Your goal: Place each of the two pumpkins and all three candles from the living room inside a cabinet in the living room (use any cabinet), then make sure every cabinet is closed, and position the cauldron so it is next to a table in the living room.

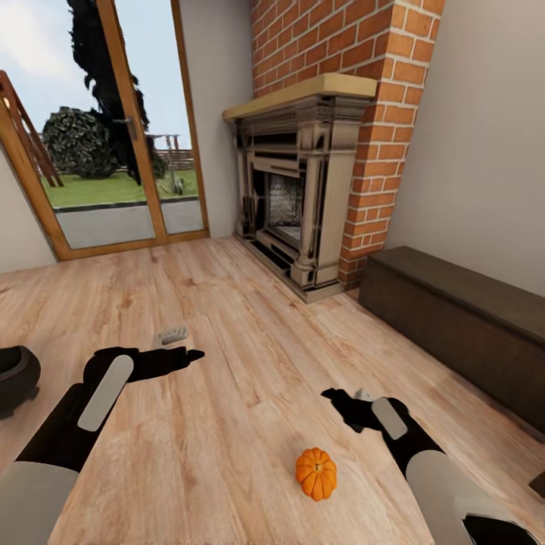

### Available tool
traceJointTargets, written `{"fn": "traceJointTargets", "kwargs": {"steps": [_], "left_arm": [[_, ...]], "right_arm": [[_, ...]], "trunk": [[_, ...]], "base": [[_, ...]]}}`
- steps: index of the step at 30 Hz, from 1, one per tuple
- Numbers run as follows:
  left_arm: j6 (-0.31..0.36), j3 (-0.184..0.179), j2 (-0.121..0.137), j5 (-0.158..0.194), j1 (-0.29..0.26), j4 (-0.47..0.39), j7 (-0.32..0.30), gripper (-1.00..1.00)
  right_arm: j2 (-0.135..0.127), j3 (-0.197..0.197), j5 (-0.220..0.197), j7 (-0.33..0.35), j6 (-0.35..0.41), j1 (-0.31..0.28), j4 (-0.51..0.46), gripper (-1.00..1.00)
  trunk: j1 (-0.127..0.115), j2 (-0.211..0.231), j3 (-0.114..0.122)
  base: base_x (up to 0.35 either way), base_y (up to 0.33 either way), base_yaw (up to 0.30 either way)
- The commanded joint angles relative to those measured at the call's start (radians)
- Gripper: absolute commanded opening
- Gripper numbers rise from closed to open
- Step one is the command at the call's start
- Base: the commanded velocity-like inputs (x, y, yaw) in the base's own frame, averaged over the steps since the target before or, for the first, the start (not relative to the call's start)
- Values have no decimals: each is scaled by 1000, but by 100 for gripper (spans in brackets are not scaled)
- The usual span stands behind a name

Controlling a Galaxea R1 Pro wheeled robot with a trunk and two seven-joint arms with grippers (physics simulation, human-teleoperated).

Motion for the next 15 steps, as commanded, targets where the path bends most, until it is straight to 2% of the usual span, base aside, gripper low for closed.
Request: {"fn": "traceJointTargets", "kwargs": {"steps": [1, 7, 15], "left_arm": [[2, -2, 1, 11, -1, -1, 10, 100], [2, -4, 1, 11, -1, -2, 10, 100], [2, -6, 0, 10, -1, -2, 10, 100]], "right_arm": [[-4, -4, -12, -8, 4, 0, -2, 100], [-23, -7, -19, -9, 0, 0, -1, 100], [-25, -7, -20, -9, -2, 0, -1, 100]], "trunk": [[0, -1, -5], [3, -2, -28], [6, -4, -59]], "base": [[0, 0, 0], [0, 0, 0], [-70, 0, 0]]}}
